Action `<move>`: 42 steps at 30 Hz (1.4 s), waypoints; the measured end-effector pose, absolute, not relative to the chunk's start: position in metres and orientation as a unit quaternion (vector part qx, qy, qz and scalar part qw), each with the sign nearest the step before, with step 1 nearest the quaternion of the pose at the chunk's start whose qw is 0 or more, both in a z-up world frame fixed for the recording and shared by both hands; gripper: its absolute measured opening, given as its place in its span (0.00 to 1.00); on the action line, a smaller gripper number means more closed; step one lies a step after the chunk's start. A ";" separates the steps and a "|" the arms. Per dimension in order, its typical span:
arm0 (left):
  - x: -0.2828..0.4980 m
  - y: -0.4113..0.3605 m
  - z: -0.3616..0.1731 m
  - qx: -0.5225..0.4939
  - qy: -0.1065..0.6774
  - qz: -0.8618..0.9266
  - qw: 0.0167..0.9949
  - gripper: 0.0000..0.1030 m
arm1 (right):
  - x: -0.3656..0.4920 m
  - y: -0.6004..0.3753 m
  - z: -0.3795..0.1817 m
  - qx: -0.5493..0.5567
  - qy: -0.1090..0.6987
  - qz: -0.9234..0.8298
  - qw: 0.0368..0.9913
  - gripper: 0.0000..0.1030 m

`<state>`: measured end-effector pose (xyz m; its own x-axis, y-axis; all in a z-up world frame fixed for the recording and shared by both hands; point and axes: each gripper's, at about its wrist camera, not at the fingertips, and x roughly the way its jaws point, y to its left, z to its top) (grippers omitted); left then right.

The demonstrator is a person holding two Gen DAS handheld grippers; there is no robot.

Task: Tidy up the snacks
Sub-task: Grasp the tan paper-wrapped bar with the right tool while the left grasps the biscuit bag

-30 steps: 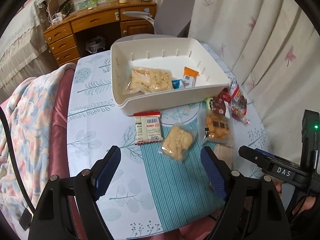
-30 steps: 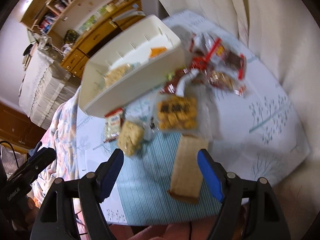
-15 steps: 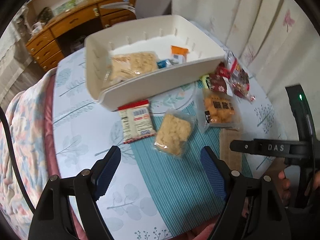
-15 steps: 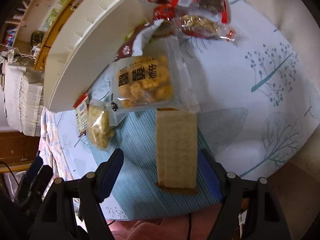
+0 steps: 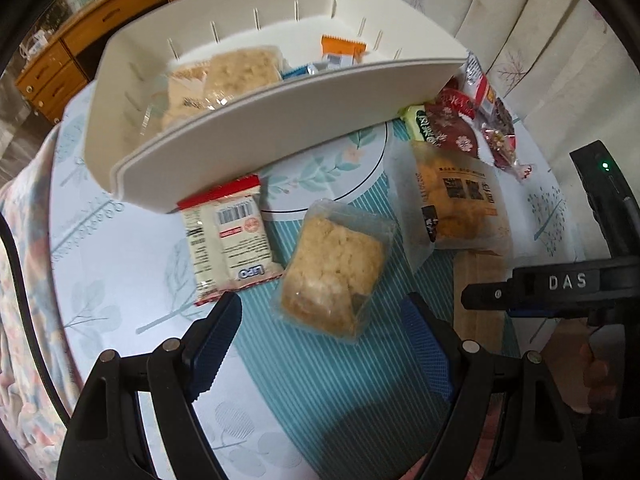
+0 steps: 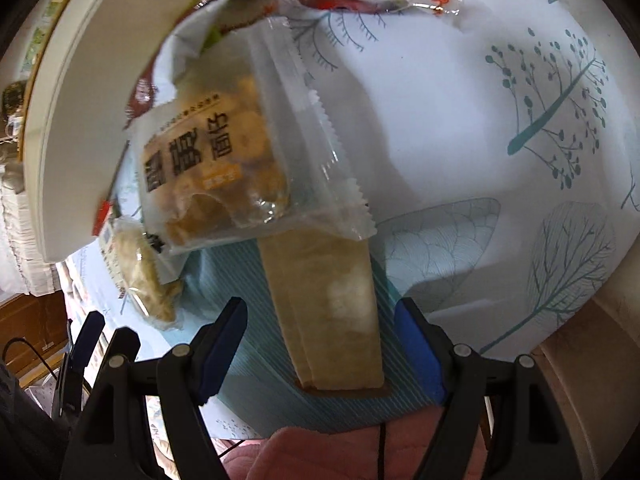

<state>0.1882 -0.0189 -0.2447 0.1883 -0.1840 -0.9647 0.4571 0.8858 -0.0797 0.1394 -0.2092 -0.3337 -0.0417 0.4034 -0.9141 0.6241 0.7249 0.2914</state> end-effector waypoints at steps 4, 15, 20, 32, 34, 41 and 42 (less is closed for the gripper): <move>0.199 -0.029 -0.263 0.116 0.617 -0.208 0.750 0.79 | 0.142 -0.206 -0.337 0.347 0.728 -0.097 0.583 0.75; 0.215 -0.052 -0.291 0.145 0.626 -0.194 0.741 0.77 | 0.158 -0.183 -0.338 0.292 0.761 -0.120 0.566 0.66; 0.220 -0.059 -0.295 0.145 0.618 -0.188 0.749 0.71 | 0.164 -0.169 -0.340 0.269 0.771 -0.123 0.564 0.61; 0.214 -0.058 -0.297 0.115 0.634 -0.178 0.744 0.57 | 0.157 -0.151 -0.335 0.255 0.767 -0.114 0.577 0.53; 0.210 -0.055 -0.297 0.110 0.643 -0.172 0.738 0.57 | 0.155 -0.152 -0.333 0.260 0.766 -0.110 0.578 0.53; 0.190 -0.032 -0.290 0.073 0.661 -0.161 0.730 0.57 | 0.138 -0.149 -0.332 0.281 0.763 -0.096 0.574 0.53; 0.187 -0.030 -0.288 0.071 0.660 -0.159 0.731 0.57 | 0.134 -0.148 -0.329 0.282 0.759 -0.094 0.578 0.53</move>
<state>0.1865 -0.0298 -0.2876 0.0794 -0.1388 -0.9871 0.3261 0.9394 -0.1059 0.1344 -0.1478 -0.3291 -0.1713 0.3201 -0.9318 0.5377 0.8229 0.1838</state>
